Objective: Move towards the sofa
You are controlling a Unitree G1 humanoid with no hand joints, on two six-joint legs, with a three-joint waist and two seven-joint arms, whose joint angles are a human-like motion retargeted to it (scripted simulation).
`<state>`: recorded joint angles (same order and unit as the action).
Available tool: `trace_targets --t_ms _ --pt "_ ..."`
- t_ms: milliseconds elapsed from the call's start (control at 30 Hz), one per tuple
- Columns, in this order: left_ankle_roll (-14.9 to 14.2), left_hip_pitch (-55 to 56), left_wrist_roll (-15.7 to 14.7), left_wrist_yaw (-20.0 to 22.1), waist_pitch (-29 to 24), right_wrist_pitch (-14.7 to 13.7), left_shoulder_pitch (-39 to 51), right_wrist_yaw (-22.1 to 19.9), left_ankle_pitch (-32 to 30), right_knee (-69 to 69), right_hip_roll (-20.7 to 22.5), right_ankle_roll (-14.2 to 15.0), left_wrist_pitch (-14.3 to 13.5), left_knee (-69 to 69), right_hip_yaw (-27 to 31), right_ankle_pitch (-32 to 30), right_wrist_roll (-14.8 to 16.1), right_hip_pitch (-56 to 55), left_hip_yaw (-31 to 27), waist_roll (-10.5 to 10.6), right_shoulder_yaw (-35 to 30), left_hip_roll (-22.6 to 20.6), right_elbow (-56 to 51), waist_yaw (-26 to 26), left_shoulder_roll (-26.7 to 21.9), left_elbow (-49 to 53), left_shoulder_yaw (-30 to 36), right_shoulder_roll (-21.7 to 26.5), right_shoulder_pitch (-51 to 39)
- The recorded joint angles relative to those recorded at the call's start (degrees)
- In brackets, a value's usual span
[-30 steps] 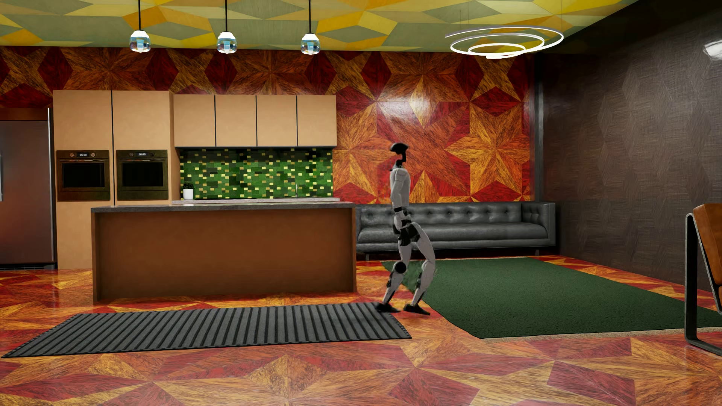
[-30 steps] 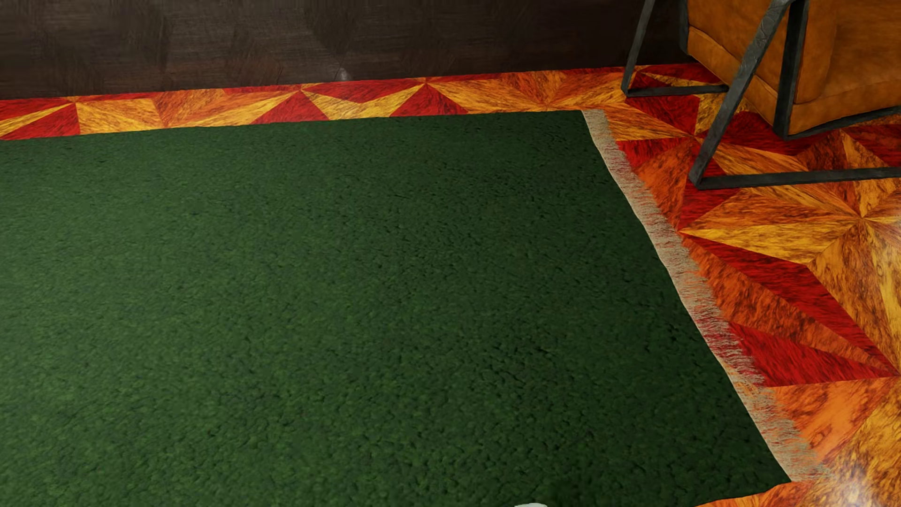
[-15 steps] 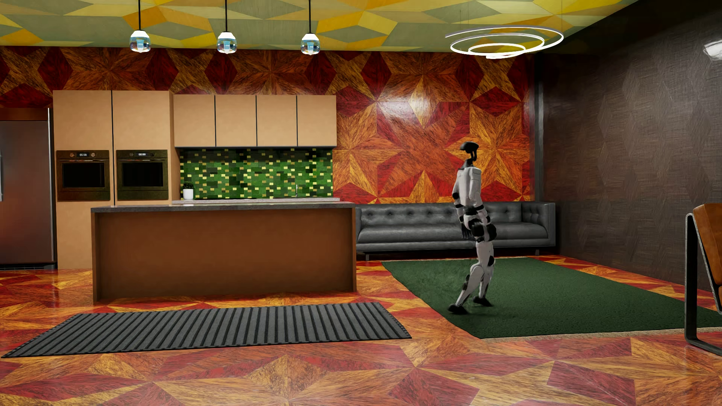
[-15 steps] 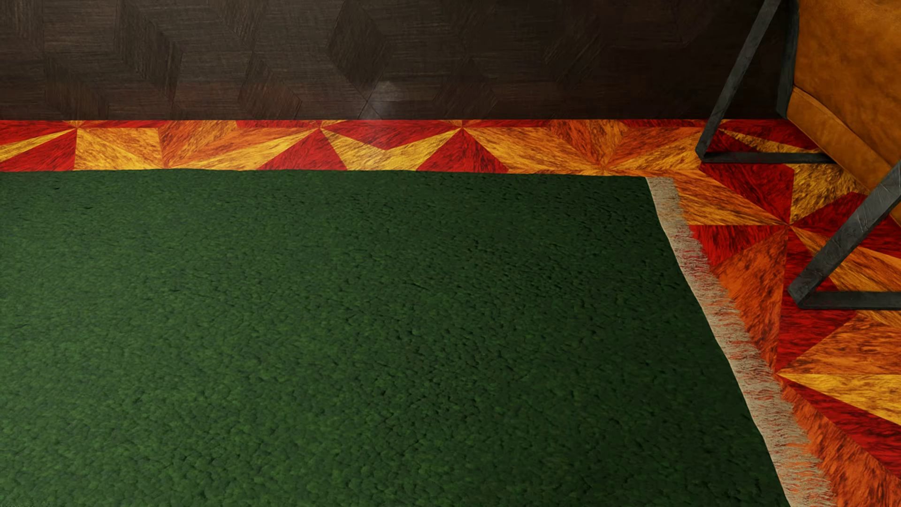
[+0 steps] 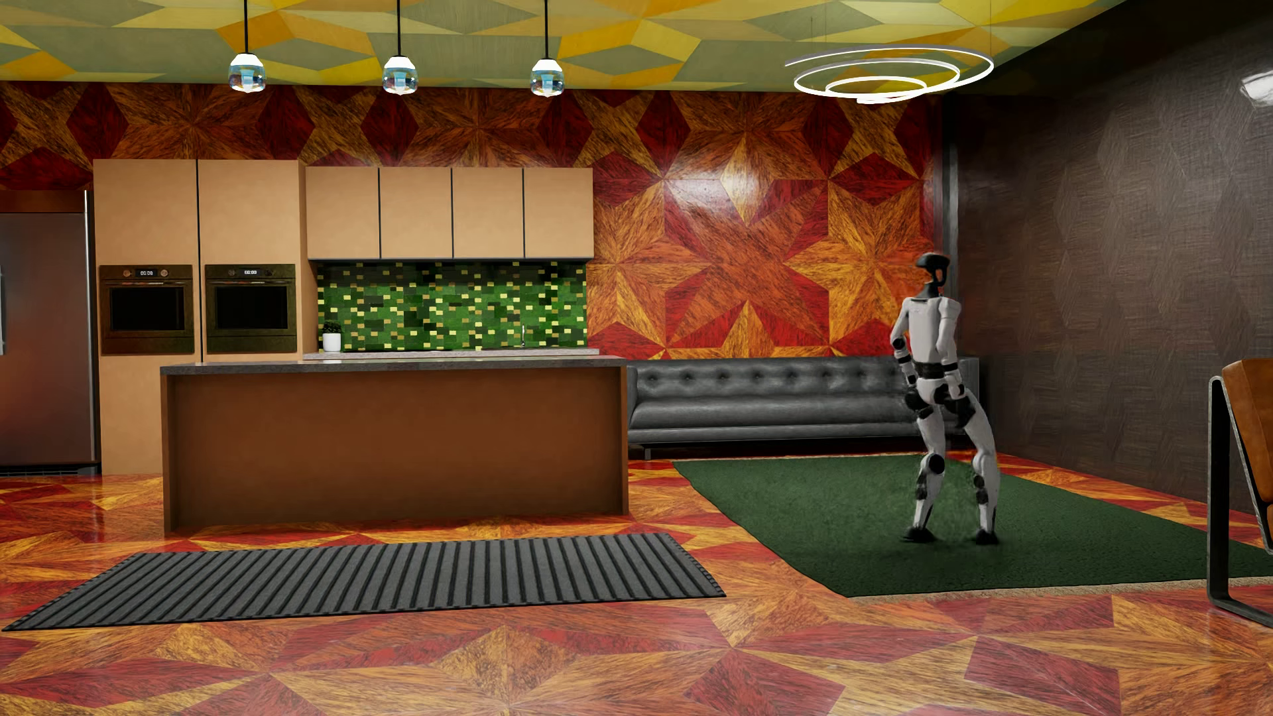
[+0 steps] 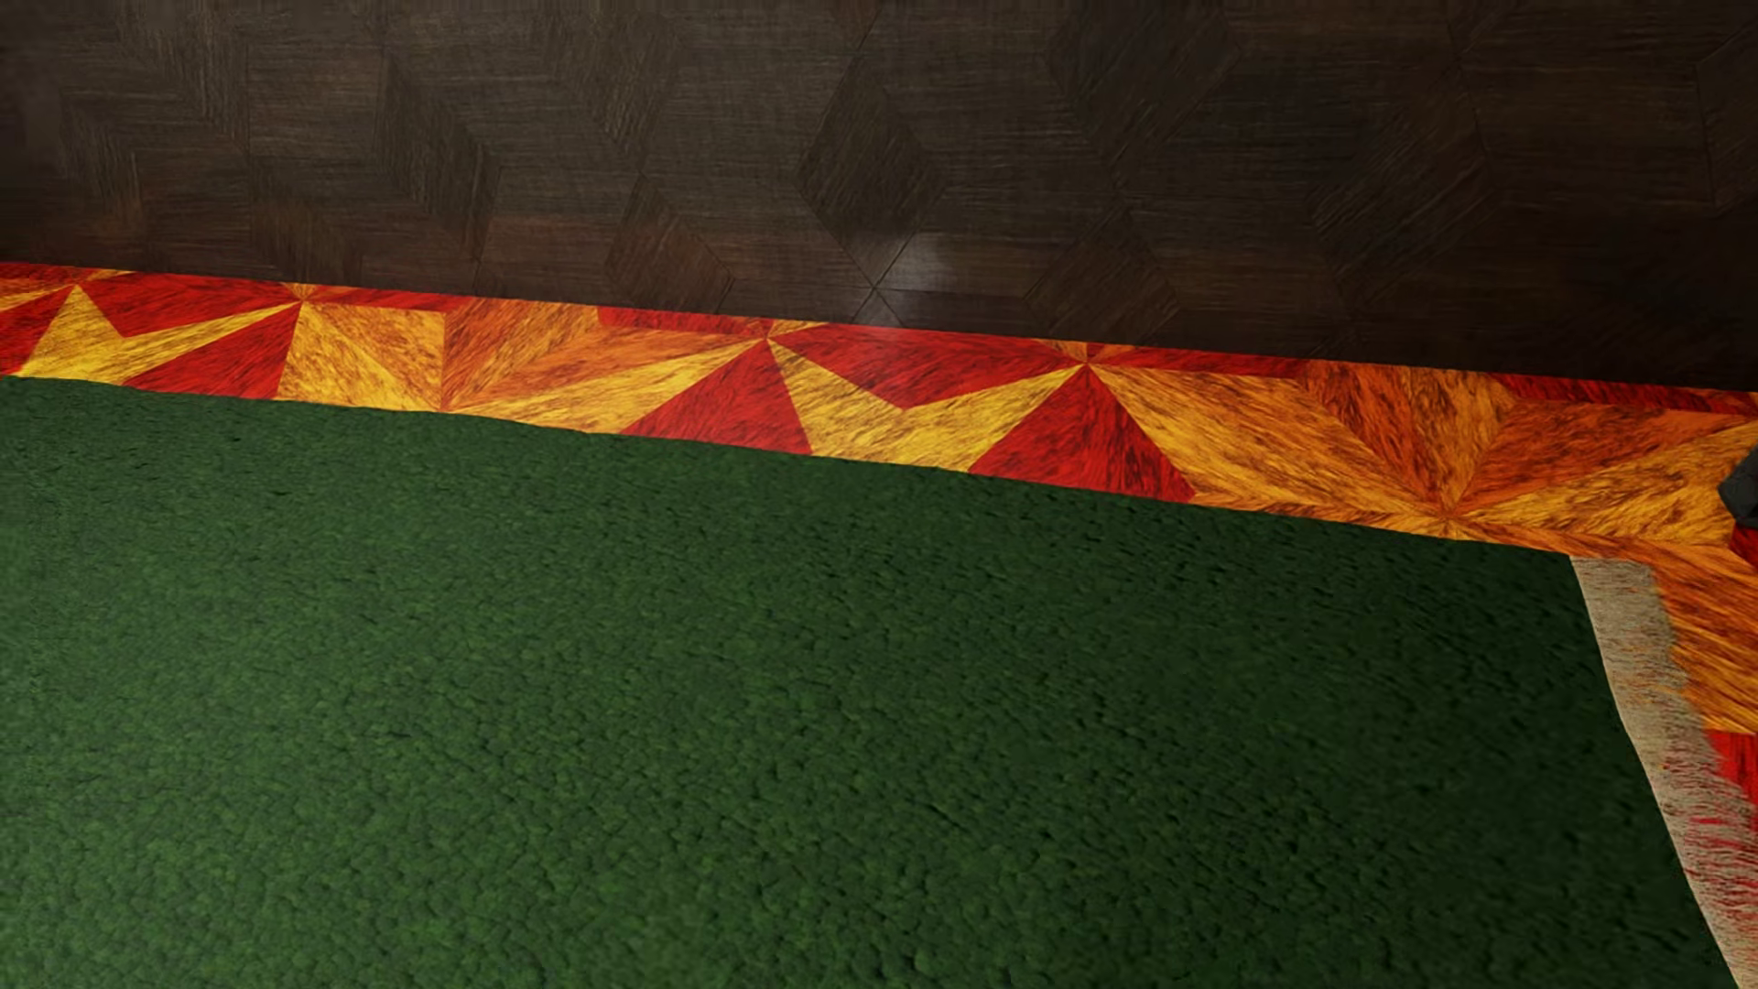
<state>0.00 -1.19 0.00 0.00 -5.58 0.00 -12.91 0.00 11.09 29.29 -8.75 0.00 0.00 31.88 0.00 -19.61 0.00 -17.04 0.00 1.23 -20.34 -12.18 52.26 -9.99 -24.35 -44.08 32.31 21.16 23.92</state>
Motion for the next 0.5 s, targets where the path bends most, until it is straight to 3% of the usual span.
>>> trace_targets --t_ms 33,67,100,133,200,233,367,433,500 --pt "0.00 -2.81 0.00 0.00 0.30 0.00 0.67 0.00 4.01 1.86 -1.52 0.00 0.00 1.01 0.00 -4.13 0.00 -0.95 0.00 -0.32 -0.41 0.07 0.13 -1.12 -0.94 1.57 -1.25 -0.09 1.47" --pt "0.00 -6.16 0.00 0.00 -0.50 0.00 1.02 0.00 6.01 6.98 -2.09 0.00 0.00 3.32 0.00 2.95 0.00 0.58 0.00 -0.33 0.22 0.07 -0.09 -2.46 -1.54 2.86 -1.70 -0.14 2.78" --pt "0.00 -5.10 0.00 0.00 -0.49 0.00 1.36 0.00 3.48 9.03 -0.62 0.00 0.00 8.08 0.00 11.76 0.00 1.68 0.00 0.86 -1.43 1.07 1.15 -3.86 -1.19 3.17 -2.66 0.07 1.99" --pt "0.00 -2.18 0.00 0.00 -0.85 0.00 2.04 0.00 -3.69 11.29 -0.86 0.00 0.00 14.54 0.00 17.86 0.00 3.45 0.00 2.02 -2.07 2.13 2.52 -5.31 0.89 1.82 -4.91 0.12 0.53" --pt "0.00 4.02 0.00 0.00 -2.09 0.00 3.90 0.00 -18.96 10.28 -2.76 0.00 0.00 20.28 0.00 23.38 0.00 8.14 0.00 4.05 -2.21 4.37 3.98 -3.38 2.95 1.32 0.22 2.14 -3.22" --pt "0.00 8.26 0.00 0.00 -1.91 0.00 3.07 0.00 -20.75 9.14 -4.44 0.00 0.00 21.47 0.00 24.93 0.00 10.38 0.00 4.29 0.11 5.48 2.87 -1.44 3.36 2.55 1.00 2.47 -3.82" --pt "0.00 22.09 0.00 0.00 -0.78 0.00 -2.19 0.00 -16.77 6.64 -7.66 0.00 0.00 14.68 0.00 32.23 0.00 21.53 0.00 2.20 1.46 10.70 -4.19 5.29 4.23 -2.17 6.65 2.47 -4.04" --pt "0.00 27.48 0.00 0.00 -0.04 0.00 -5.48 0.00 -14.13 4.42 -6.44 0.00 0.00 6.14 0.00 34.74 0.00 27.69 0.00 0.85 1.02 12.32 -7.24 8.47 3.62 -4.73 6.98 1.89 -4.90" --pt "0.00 31.74 0.00 0.00 0.39 0.00 -8.20 0.00 -5.78 2.72 -4.16 0.00 0.00 0.61 0.00 37.63 0.00 32.31 0.00 0.17 1.06 13.73 -9.46 11.86 2.53 -8.05 9.43 2.30 -6.90"
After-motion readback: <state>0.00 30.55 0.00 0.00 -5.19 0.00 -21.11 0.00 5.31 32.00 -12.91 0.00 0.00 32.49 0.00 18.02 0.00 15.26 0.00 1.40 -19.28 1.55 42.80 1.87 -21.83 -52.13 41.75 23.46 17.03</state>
